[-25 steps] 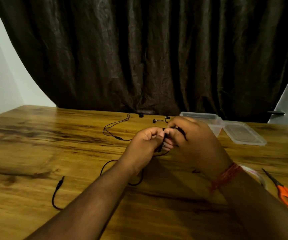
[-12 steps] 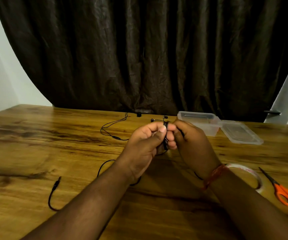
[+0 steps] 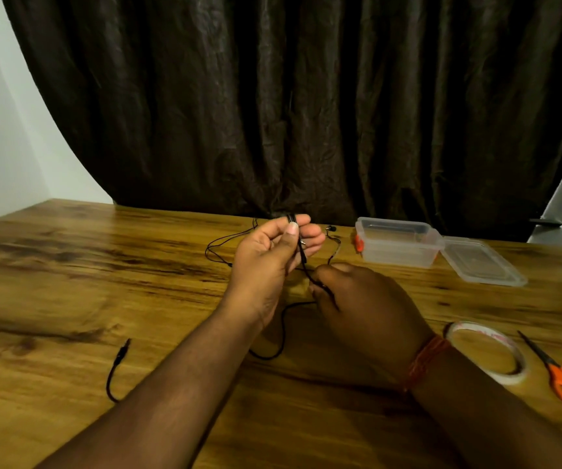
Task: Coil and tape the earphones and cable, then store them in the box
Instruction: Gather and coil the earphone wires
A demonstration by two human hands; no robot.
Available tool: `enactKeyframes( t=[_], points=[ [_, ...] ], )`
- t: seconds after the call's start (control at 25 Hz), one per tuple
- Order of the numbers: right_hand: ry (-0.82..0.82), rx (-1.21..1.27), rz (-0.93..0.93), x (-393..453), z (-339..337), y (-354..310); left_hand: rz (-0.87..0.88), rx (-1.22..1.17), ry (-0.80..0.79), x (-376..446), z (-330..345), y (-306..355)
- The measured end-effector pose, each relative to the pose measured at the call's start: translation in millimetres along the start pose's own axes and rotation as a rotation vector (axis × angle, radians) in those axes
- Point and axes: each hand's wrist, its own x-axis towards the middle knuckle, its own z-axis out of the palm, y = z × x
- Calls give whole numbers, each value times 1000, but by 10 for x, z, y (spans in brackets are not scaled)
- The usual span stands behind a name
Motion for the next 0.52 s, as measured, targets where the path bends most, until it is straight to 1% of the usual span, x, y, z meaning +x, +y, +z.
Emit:
enactKeyframes(
  t=[0.16,0.32,0.4,0.52],
  points=[
    [124,-28,-69,5,-143,-20,-13,250,-19,1,-30,-74],
    [211,-38,-51,34,-191,110,-42,446,-214,-38,-56,-164],
    [231,-16,-23,55,-204,188,-87,445,-278,-67,-33,-179],
    [262,4,-22,64,-206,250,-147,393,-309,-107,13,-160]
  ],
)
